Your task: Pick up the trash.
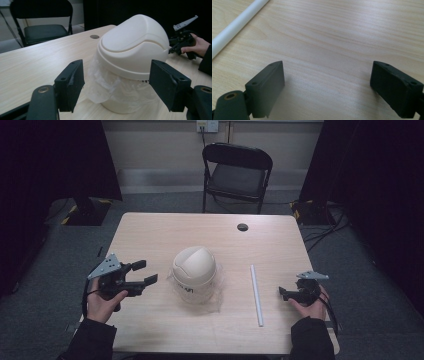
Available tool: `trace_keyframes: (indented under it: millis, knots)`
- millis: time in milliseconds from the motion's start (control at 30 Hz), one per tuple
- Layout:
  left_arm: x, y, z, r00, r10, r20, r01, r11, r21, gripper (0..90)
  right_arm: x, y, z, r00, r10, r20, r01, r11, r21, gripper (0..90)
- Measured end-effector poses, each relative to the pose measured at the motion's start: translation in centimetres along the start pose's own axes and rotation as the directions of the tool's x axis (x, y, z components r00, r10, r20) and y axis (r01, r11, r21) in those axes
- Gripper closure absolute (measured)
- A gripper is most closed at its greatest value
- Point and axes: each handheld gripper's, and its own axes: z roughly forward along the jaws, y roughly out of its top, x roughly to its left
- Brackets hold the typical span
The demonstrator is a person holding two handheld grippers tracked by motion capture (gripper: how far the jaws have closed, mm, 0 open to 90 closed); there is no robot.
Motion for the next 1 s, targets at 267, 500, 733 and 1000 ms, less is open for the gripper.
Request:
trace_keyframes:
  millis: [267, 500, 733, 1000]
  knots:
    - [-1.0, 1.1, 2.0, 0.9984, 0.015, 0.055, -0.016, 0.9998, 0.011, 27.8, 0.0, 0.0, 0.0, 1.0, 0.0, 0.0, 0.0, 1.0, 0.0, 11.5]
    - [-1.7, 1.9, 3.9, 0.9946, -0.01, 0.103, 0.01, 0.9999, 0.006, 27.4, 0.0, 0.0, 0.0, 1.0, 0.0, 0.0, 0.0, 1.0, 0.0, 11.5]
    - [-2.1, 2.4, 5.6, 0.9926, 0.006, 0.121, -0.01, 0.9991, 0.04, 25.8, 0.0, 0.0, 0.0, 1.0, 0.0, 0.0, 0.0, 1.0, 0.0, 11.5]
    - [-2.4, 2.4, 7.4, 0.9887, 0.0, 0.15, -0.013, 0.9961, 0.087, 24.4, 0.0, 0.0, 0.0, 1.0, 0.0, 0.0, 0.0, 1.0, 0.0, 11.5]
